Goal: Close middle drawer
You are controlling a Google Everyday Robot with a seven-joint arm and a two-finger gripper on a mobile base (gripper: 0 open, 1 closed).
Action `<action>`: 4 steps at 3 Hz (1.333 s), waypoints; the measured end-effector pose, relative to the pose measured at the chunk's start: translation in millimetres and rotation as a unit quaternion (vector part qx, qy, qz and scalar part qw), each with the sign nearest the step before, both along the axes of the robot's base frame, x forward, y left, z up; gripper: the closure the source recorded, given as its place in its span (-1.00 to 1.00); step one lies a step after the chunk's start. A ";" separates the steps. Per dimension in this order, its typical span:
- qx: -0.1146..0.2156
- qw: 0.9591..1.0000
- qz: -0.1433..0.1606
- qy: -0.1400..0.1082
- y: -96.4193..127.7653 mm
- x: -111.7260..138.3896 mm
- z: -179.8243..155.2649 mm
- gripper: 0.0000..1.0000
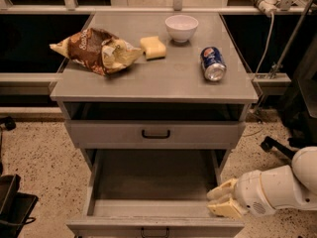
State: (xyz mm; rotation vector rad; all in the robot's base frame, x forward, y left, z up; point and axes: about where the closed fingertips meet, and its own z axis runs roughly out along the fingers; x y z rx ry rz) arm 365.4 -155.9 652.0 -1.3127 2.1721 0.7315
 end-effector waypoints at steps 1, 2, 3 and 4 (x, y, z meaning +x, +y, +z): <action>0.000 1.000 0.000 0.000 0.0 0.0 0.0 0.77; 0.019 1.000 -0.005 -0.001 -2.1 -0.3 -24.8 1.00; 0.072 0.997 -0.026 -0.016 -8.1 7.3 -67.3 1.00; 0.110 0.993 -0.043 0.002 -4.0 10.2 -138.6 1.00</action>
Offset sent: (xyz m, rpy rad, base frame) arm -0.0001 -0.0085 -0.0659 0.1014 -0.0051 -0.0345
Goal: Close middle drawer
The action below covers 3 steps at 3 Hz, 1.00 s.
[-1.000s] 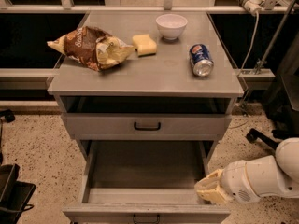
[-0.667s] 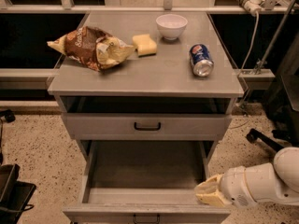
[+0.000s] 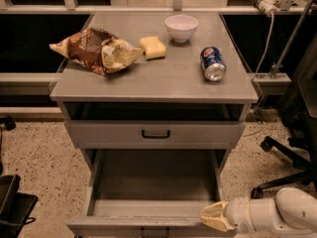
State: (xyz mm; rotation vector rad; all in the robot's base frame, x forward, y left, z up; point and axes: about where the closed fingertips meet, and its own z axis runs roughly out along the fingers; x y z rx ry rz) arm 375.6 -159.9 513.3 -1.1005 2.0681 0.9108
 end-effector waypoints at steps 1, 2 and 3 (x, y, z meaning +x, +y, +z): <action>0.038 0.998 0.003 0.040 9.6 -3.9 -67.2 1.00; 0.039 0.998 0.004 0.042 10.1 -4.2 -61.8 1.00; 0.039 0.998 0.004 0.042 10.2 -4.2 -58.8 1.00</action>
Offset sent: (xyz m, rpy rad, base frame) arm -0.0289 0.0267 -0.1718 0.1590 0.2622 -0.0079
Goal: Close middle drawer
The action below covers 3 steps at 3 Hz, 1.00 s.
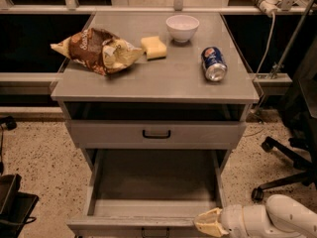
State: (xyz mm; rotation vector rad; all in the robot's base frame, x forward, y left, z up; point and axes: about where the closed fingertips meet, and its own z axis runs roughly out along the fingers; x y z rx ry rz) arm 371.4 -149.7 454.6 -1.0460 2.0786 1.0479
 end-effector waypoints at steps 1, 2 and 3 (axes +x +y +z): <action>-0.009 1.000 0.013 0.007 13.3 -3.0 -1.4 1.00; -0.015 1.000 0.008 0.004 13.8 0.1 0.0 1.00; -0.051 0.998 0.033 0.003 49.8 -5.4 9.6 1.00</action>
Offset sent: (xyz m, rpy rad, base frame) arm 0.1396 -0.0016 -0.0520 -0.6267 -0.2742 -0.5123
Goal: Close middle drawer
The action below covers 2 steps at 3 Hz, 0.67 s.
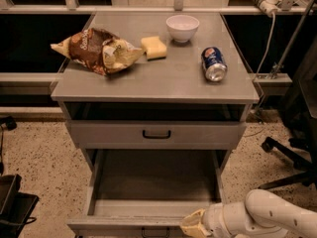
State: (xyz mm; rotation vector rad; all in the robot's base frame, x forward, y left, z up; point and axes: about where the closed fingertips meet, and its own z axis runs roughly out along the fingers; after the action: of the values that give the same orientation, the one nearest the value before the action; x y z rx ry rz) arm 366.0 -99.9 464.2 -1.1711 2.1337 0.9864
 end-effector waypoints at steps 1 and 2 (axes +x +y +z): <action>-0.018 1.000 -0.021 0.004 0.7 -4.5 -11.8 1.00; -0.018 1.000 -0.022 0.002 0.5 -3.1 -11.3 1.00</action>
Offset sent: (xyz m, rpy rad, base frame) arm -0.0071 0.0019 -0.0116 -0.0370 0.0142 -0.0394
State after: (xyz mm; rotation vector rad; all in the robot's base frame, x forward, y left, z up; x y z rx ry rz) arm 362.9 -99.4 452.9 -1.1360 2.1801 0.9358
